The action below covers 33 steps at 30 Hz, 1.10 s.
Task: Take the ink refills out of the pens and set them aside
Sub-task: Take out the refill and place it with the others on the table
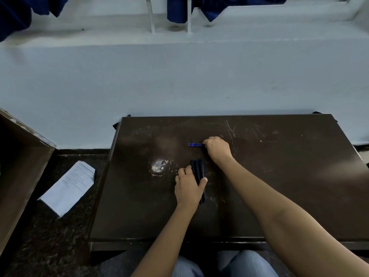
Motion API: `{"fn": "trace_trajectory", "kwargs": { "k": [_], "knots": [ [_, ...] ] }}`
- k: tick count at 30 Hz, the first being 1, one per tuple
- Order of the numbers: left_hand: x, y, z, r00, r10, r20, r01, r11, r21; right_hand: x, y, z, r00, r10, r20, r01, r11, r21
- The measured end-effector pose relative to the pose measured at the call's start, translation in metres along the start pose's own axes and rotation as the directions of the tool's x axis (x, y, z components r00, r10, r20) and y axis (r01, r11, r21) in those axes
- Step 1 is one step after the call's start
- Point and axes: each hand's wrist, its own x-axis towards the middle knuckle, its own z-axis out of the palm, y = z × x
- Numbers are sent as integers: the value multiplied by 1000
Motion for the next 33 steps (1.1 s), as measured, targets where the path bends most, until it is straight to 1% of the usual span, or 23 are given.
{"fn": "trace_trajectory", "kwargs": {
  "k": [3, 7, 11, 19, 25, 33],
  "knots": [
    [-2, 0, -1, 1000, 2, 10, -2, 1000, -7, -12, 6, -1, 999, 49, 6, -49, 998, -44],
    [-8, -1, -4, 1000, -14, 11, 14, 1000, -2, -43, 24, 0, 976, 216, -16, -216, 976, -18],
    [-15, -2, -7, 999, -34, 28, 34, 999, 17, -79, 43, 2, 924, 381, -38, -379, 924, 43],
    [-30, 0, -11, 996, -70, 62, 70, 998, 6, -135, 59, 3, 811, 585, -14, -577, 803, 147],
    [-36, -3, -7, 996, -65, 65, 65, 998, 13, -153, 57, 8, 759, 651, -2, -637, 743, 205],
    [-33, -7, -5, 996, -49, 76, 48, 999, 21, -149, 56, 7, 734, 680, -7, -659, 714, 236]
  ]
}}
